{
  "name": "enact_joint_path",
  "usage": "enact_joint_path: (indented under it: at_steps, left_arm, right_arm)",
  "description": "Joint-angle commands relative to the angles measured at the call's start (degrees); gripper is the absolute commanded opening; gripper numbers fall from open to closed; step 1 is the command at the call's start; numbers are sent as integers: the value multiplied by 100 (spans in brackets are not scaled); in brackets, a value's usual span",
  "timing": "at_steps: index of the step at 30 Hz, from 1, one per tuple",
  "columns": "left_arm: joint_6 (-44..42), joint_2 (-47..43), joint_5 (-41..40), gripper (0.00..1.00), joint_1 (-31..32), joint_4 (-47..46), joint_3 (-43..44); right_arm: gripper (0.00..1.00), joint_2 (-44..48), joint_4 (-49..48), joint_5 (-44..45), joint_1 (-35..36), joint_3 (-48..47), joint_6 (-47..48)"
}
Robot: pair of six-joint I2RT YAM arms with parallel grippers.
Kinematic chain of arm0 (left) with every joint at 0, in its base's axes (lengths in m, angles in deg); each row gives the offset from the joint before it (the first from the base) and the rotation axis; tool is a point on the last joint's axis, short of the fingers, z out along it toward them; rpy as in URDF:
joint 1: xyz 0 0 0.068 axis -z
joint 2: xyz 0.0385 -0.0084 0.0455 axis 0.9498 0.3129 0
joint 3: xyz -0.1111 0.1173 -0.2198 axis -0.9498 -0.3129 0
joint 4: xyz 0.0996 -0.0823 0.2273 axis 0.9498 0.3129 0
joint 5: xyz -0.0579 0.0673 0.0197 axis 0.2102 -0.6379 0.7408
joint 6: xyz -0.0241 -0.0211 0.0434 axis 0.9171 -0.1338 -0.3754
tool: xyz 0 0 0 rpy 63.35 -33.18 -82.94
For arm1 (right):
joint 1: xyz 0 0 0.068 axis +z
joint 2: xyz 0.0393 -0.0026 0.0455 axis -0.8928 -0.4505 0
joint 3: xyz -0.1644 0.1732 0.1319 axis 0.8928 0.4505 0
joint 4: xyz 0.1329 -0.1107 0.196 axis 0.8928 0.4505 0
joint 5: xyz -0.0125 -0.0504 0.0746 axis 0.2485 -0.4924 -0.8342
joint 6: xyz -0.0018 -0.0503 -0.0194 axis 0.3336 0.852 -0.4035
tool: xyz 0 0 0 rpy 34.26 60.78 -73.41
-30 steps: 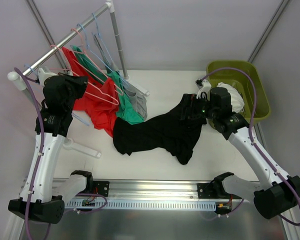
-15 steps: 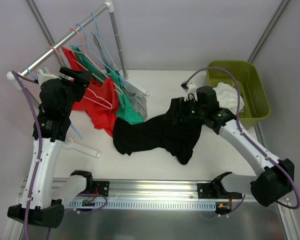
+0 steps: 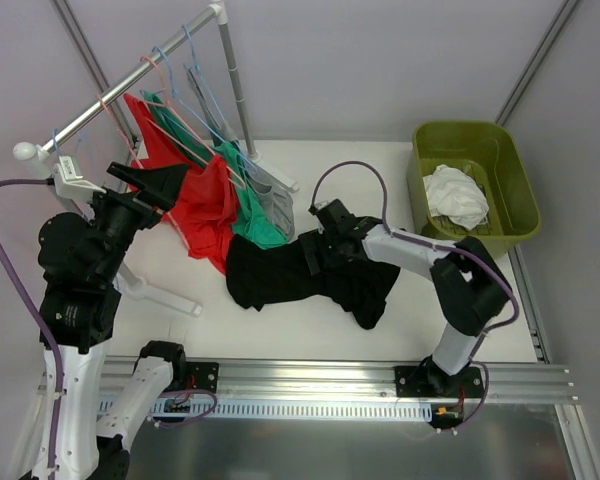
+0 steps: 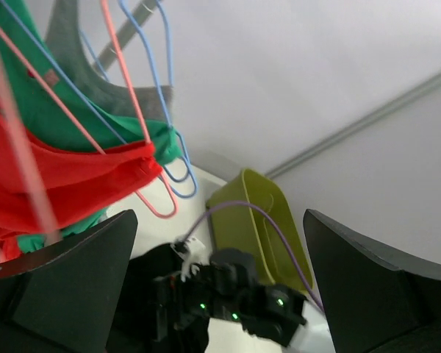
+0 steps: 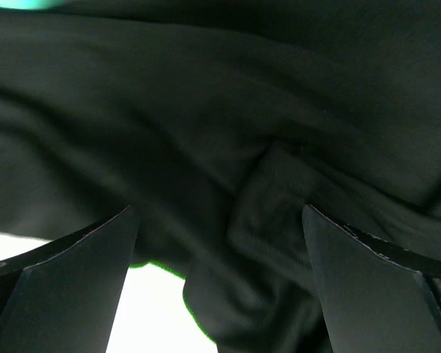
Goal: Remove the tank top from the hanger
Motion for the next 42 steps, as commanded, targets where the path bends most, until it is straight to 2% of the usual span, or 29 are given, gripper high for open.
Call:
enact_joint_path:
  at_steps: [1,4,6,9,10,12,15,22,25,26,29,30,32,33,35,37,42]
  left_arm:
    - [-540,-112,1152,99,-44,-118,20]
    - [-689,-313,1374,99,-44,-65,-15]
    - [-804,-437,1453,99,-44,-13,-33]
    - [-935,-648,1628,99,-44,5,-15]
    - [-979,-761,1699,99,-44,5,2]
    - [-1120,-876,1900,99,-44,5,29]
    - [-1357,-1149,2138,99,-44,5,-41]
    - [-2201,-1816,3543,99,-44,-4,-796]
    - [-2429,-2176,3843,99,-44,-4,-1323]
    - [-2543,-2273,3940,99,-44,-4,-1586]
    - [-2675,-2713,4081,99,-44,-4,-2087]
    - [-2685,-2905,4090,99,-44,-4,-2194]
    - [-2667,-3065,4064,99,-53,-4,-2474]
    - [-2650,-3170,4081,99,-44,-4,-2554]
    - [-2545,-3232,4099,99,-44,-4,-2800]
    - [-2474,-3346,4108,99,-44,5,-2959]
    - [-2184,-3583,4073,99,-44,5,-3460]
  right_arm:
    - [100,-441,-46,556,56,-310,-291]
    - [100,-697,15,838,117,-275,-388]
    - [95,-776,164,1172,135,-205,-519]
    - [57,-759,156,1190,135,-73,-564]
    - [29,-733,147,1182,144,-46,-555]
    - [1,-584,147,1181,135,-20,-485]
    - [0,-154,130,1173,153,68,-362]
    - [0,2313,164,1208,74,-81,-133]
    - [0,2773,523,1208,-215,-668,7]
    - [0,2922,682,1225,-321,-1192,268]
    - [1,2933,1165,1304,-821,-2108,604]
    - [0,2872,1280,1252,-1214,-2816,744]
    - [0,2679,1675,1033,-1664,-3628,833]
    - [0,2443,1763,971,-2093,-4371,964]
    - [0,2152,2062,1076,-2455,-5079,1132]
    - [0,1704,2378,840,-3149,-5938,1072]
    - [0,1202,2406,575,-4537,-6243,878]
